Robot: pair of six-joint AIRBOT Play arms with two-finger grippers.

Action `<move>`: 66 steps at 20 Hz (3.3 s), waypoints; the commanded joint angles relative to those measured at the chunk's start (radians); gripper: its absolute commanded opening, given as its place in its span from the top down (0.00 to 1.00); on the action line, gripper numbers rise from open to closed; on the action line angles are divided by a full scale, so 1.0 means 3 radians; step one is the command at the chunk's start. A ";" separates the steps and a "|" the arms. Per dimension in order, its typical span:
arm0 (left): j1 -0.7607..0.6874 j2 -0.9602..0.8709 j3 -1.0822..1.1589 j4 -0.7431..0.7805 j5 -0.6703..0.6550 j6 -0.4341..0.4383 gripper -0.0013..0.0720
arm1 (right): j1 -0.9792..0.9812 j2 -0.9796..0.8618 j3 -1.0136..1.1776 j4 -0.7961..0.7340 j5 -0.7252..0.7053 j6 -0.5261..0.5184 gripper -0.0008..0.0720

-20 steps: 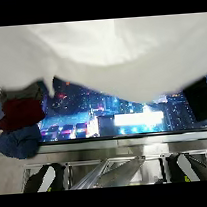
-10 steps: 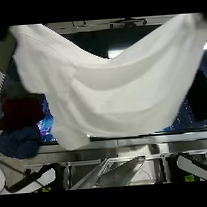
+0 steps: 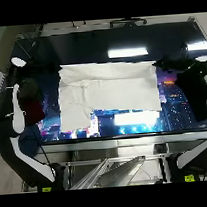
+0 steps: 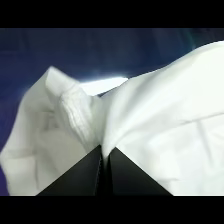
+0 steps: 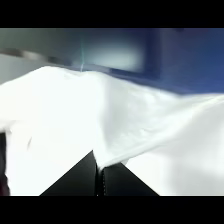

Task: Fold the shirts.

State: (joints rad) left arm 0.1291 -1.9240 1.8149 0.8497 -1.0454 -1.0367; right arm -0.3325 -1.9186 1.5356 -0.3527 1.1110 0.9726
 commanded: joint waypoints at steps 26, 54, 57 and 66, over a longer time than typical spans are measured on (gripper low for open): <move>0.0226 -0.0053 0.0649 0.0083 -0.0380 -0.0191 0.01 | -0.0113 0.0282 0.0472 -0.1441 0.0197 0.0178 0.32; 0.0024 0.0209 -0.1325 -0.0060 -0.1137 -0.0121 0.95 | 0.0175 0.0753 -0.1715 -0.2003 0.0347 0.0497 0.33; -0.0045 0.0212 -0.1324 -0.0047 -0.1213 -0.0123 0.95 | 0.0337 0.0791 -0.1713 -0.1864 0.0426 0.0346 0.93; 0.0322 0.0985 -0.1457 -0.0952 -0.1670 -0.0003 0.95 | -0.0131 0.1789 -0.1645 -0.1862 0.0539 0.0332 0.97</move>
State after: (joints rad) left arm 0.1833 -1.7264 1.3785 0.7403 -1.5257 -1.0698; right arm -0.3206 -1.4834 1.0313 -0.9398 1.2488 1.0760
